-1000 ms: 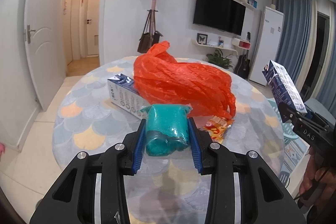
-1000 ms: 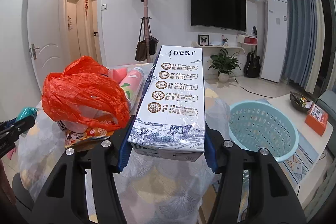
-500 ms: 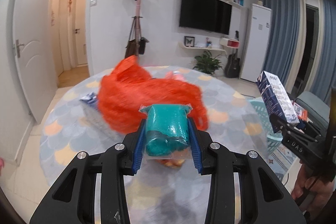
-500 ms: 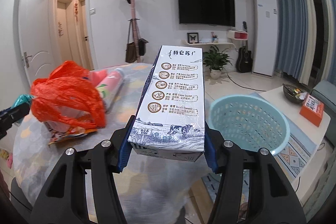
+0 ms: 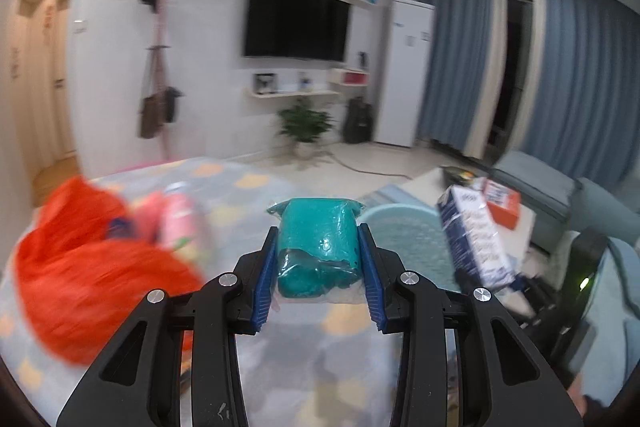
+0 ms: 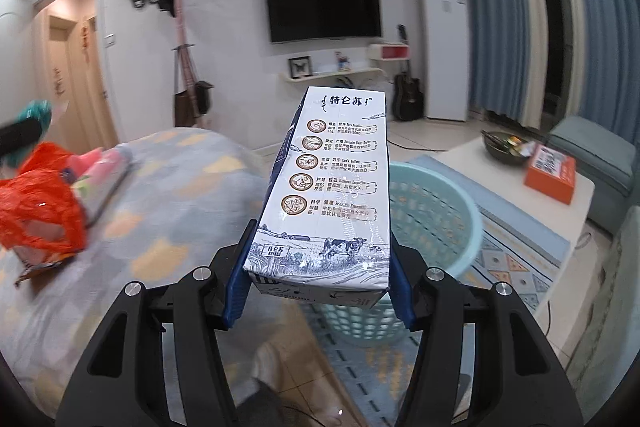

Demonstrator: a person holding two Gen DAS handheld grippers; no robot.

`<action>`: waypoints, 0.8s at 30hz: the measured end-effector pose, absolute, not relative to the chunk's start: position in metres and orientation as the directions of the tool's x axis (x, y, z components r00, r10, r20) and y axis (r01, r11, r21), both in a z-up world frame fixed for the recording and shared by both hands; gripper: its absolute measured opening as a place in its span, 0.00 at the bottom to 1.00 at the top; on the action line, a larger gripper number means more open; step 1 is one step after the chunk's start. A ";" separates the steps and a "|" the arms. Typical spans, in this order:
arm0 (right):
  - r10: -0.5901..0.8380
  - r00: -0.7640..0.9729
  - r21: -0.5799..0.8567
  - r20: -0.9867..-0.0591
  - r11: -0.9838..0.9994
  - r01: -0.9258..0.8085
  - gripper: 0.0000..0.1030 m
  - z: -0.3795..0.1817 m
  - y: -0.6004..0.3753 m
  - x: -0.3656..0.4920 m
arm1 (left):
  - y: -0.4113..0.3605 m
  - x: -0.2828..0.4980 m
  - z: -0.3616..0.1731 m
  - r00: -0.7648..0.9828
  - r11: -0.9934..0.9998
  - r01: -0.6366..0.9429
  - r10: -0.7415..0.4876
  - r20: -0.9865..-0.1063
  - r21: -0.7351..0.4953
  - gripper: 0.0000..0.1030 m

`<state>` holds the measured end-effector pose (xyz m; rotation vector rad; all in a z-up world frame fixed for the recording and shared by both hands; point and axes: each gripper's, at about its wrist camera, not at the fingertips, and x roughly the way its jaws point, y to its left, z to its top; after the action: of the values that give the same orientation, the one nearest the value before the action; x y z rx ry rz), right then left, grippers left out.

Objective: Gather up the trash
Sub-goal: 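Carry the teal item and milk carton over the basket and release both, then return to the table and grasp the orange plastic bag with the left tool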

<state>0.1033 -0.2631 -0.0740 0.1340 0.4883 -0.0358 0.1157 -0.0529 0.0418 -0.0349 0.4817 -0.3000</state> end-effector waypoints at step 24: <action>-0.055 0.823 0.176 -0.566 0.967 0.186 0.68 -0.123 -0.349 0.160 | -0.185 0.266 -0.011 0.594 0.894 0.410 -0.410 -0.692 -0.178 0.57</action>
<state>0.1596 -0.3494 -0.1226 0.2287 0.5925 -0.1291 0.2659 -0.1851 -0.0109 0.0000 0.8043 -0.4768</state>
